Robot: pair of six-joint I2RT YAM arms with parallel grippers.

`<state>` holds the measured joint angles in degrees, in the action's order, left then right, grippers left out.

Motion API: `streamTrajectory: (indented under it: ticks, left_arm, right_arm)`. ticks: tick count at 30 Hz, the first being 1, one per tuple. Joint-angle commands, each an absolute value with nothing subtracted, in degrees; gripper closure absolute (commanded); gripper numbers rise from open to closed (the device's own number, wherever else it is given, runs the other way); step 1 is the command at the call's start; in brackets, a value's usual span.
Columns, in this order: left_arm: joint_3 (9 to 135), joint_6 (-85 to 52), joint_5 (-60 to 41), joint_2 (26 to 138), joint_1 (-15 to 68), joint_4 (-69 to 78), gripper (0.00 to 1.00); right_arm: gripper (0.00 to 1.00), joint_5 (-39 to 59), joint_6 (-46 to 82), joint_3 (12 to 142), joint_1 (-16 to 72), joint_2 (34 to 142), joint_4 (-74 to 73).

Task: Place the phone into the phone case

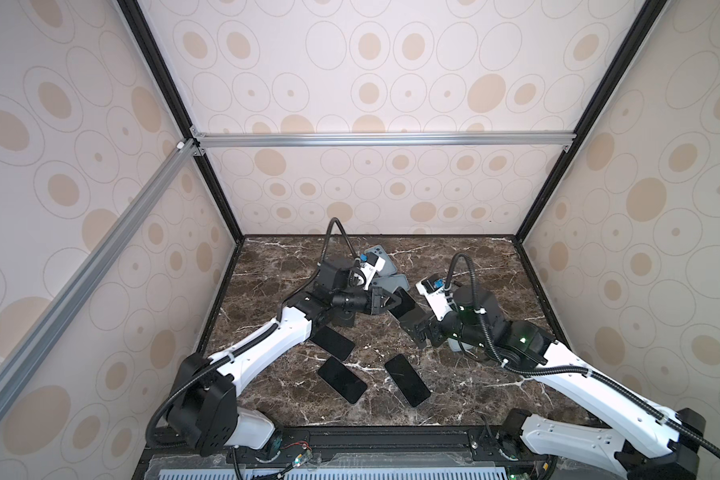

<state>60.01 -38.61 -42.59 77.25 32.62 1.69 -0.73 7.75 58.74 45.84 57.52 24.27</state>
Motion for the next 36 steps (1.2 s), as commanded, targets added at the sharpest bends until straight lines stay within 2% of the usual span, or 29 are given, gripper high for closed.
streamTrajectory:
  ticks: [1, 3, 7, 9, 16, 21, 26, 30, 36]
  left_arm:
    - [58.9, -43.2, -35.3, 69.9, 29.9, 18.7, 1.00]
    - [56.7, -44.8, -32.2, 66.8, 29.1, 26.1, 1.00]
    - [52.6, -47.9, -30.7, 62.9, 28.4, 42.7, 1.00]
    - [52.6, -48.7, -32.3, 62.5, 28.4, 47.7, 1.00]
    - [52.5, -54.9, -39.8, 63.8, 28.4, 64.7, 1.00]
    - [51.6, -60.9, -43.1, 65.8, 28.3, 73.1, 1.00]
    - [50.2, -64.9, -44.0, 66.7, 28.4, 78.4, 1.00]
    - [49.5, -65.6, -44.2, 66.7, 28.4, 78.9, 1.00]
    - [48.6, -65.8, -43.0, 66.4, 28.4, 79.2, 1.00]
  right_arm:
    - [0.00, -0.2, 11.4, 61.9, 44.6, 54.9, 19.6]
    - [0.02, 3.7, 13.7, 63.1, 42.2, 54.2, 17.3]
    - [0.17, 13.4, 18.6, 64.7, 37.2, 53.6, 9.7]
    - [0.21, 18.9, 20.4, 65.7, 35.5, 53.9, 5.5]
    - [0.26, 34.6, 24.6, 72.3, 34.3, 59.5, -2.6]
    - [0.31, 39.0, 26.4, 73.8, 34.4, 61.7, -6.6]
    - [0.41, 41.3, 26.4, 74.7, 34.4, 62.4, -7.7]
    - [0.61, 43.7, 26.7, 74.9, 34.4, 63.0, -8.8]
    - [0.67, 46.3, 28.7, 73.0, 34.4, 63.2, -14.2]
